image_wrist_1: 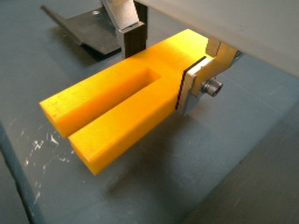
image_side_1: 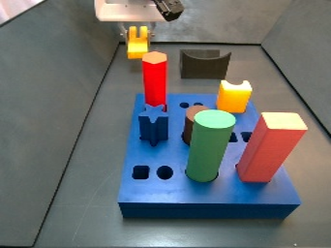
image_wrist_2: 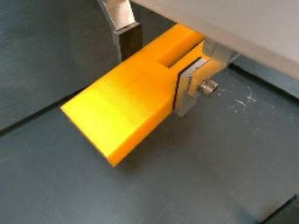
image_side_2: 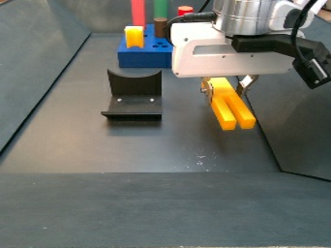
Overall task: Pick up the double-square object. Move up. Rotate the double-square object. Place the double-square object on the fixture. Regrasp the double-square object. Move to above the board. Insert the double-square object.
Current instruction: Rotate the double-square object.
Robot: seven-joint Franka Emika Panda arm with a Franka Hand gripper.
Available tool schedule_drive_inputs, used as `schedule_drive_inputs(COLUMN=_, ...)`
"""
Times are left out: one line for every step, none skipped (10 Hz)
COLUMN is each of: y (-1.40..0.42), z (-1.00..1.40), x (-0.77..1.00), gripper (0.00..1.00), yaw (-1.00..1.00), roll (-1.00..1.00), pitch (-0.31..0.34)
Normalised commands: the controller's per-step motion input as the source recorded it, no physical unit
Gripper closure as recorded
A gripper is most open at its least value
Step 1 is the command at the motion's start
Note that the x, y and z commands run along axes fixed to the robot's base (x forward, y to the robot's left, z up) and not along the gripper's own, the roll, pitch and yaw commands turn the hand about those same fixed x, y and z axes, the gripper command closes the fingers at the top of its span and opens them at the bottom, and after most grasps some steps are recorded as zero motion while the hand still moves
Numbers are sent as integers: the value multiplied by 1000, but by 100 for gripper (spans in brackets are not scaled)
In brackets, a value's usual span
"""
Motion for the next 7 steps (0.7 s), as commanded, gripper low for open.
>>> schedule_drive_inputs(y=20, z=-3, x=8, gripper=100, yaw=-323, roll=-32, pitch=-2)
schedule_drive_inputs(y=0, z=-864, x=0, gripper=100, yaw=0, roll=0, pitch=0)
schedule_drive_inputs(y=2, z=-854, x=6, gripper=100, yaw=48, roll=2, pitch=-5)
schedule_drive_inputs(y=14, z=-738, x=29, gripper=100, yaw=48, roll=12, pitch=-22)
schedule_drive_inputs(y=17, z=-615, x=31, gripper=100, yaw=42, roll=17, pitch=-15)
schedule_drive_inputs(y=17, z=-433, x=33, gripper=100, yaw=29, roll=25, pitch=-10)
schedule_drive_inputs(y=17, z=-340, x=34, gripper=100, yaw=23, roll=28, pitch=-7)
